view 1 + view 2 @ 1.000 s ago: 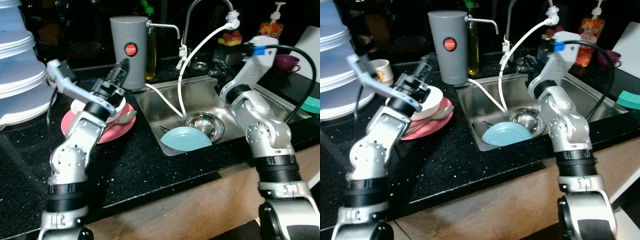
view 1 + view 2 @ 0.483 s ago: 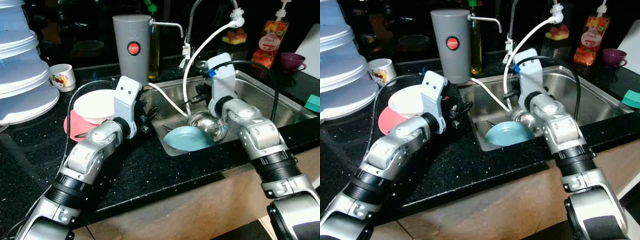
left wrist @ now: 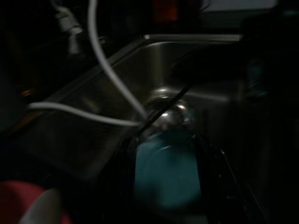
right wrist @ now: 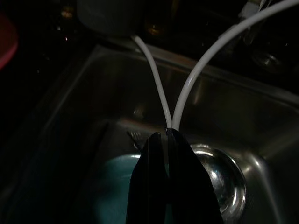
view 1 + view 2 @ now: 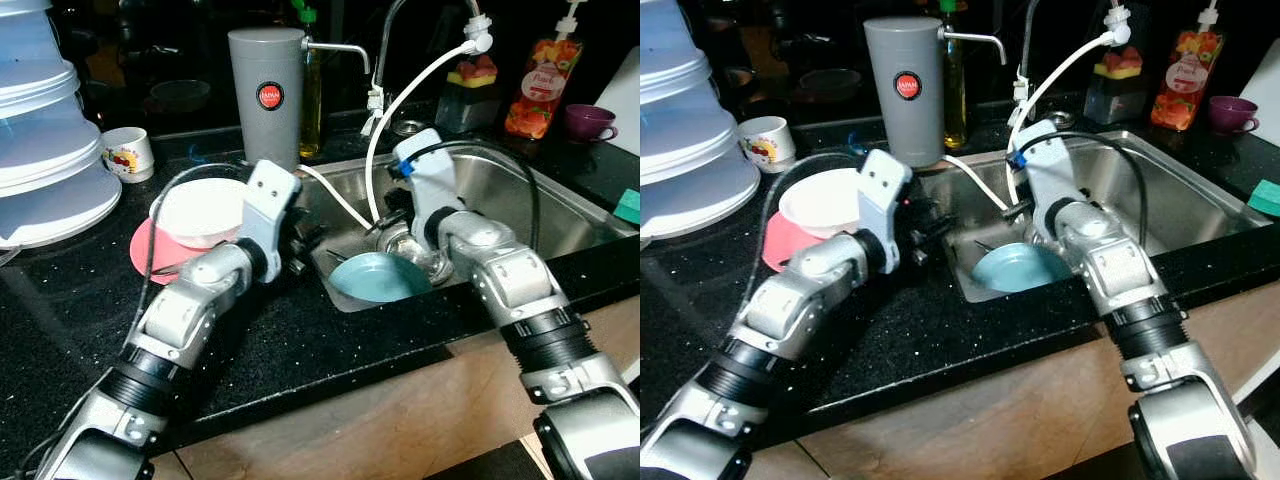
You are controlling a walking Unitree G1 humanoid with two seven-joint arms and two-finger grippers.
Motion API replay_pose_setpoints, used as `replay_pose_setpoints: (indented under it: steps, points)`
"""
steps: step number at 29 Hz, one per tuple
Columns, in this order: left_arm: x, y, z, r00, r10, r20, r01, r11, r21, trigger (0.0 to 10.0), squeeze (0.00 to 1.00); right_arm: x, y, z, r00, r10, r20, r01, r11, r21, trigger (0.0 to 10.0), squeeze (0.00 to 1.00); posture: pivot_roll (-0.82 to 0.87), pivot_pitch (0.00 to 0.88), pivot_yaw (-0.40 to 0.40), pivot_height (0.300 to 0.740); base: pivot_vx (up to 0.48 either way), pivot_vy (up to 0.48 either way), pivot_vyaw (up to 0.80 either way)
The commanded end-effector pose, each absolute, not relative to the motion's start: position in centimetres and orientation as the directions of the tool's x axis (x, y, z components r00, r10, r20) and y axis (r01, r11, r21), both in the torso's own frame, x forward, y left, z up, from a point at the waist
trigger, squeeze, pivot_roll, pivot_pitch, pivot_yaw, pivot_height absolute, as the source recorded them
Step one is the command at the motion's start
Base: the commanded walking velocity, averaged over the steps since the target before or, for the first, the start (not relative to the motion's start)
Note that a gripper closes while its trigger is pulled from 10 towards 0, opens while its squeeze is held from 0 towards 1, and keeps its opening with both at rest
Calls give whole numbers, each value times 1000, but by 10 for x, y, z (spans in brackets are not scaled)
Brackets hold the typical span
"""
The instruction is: Kitchen organization
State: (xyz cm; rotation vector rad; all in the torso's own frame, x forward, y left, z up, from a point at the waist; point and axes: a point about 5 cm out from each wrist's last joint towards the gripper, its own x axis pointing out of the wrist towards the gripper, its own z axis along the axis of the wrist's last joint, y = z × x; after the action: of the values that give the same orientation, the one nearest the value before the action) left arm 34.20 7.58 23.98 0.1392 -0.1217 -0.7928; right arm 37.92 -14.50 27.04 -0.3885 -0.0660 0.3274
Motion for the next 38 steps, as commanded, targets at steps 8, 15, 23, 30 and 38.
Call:
replay_pose_setpoints:
  steps: [8, 15, 23, 30, 38]
  points:
    - [339, 66, 239, 620, -784, 10, 772, 612, 171, 10000, 0, 381, -151, 257, 956, 285, -64, -287, 873, -393, 10000, 0, -52, 36, 51, 740, 0, 0, 0]
    - [337, 67, 228, 601, -797, -56, 793, 585, 171, 10000, 0, 383, -154, 258, 964, 260, -60, -262, 880, -395, 10000, 0, -52, 35, 50, 740, 0, 0, 0]
    - [339, 73, 229, 634, -772, -50, 765, 616, 189, 10000, 0, 385, -157, 262, 979, 203, -26, -196, 896, -398, 10000, 1000, -46, 19, 46, 740, 0, 0, 0]
    - [346, 84, 249, 725, -688, 23, 654, 700, 287, 10000, 0, 387, -163, 276, 986, 144, 88, -108, 939, -326, 10000, 0, -47, 12, 45, 740, 0, 0, 0]
    - [351, 138, 254, 928, -366, -74, 302, 619, 725, 10000, 0, 377, -125, 287, 924, 327, 199, -301, 942, -150, 10000, 0, -32, 13, 32, 740, 0, 0, 0]
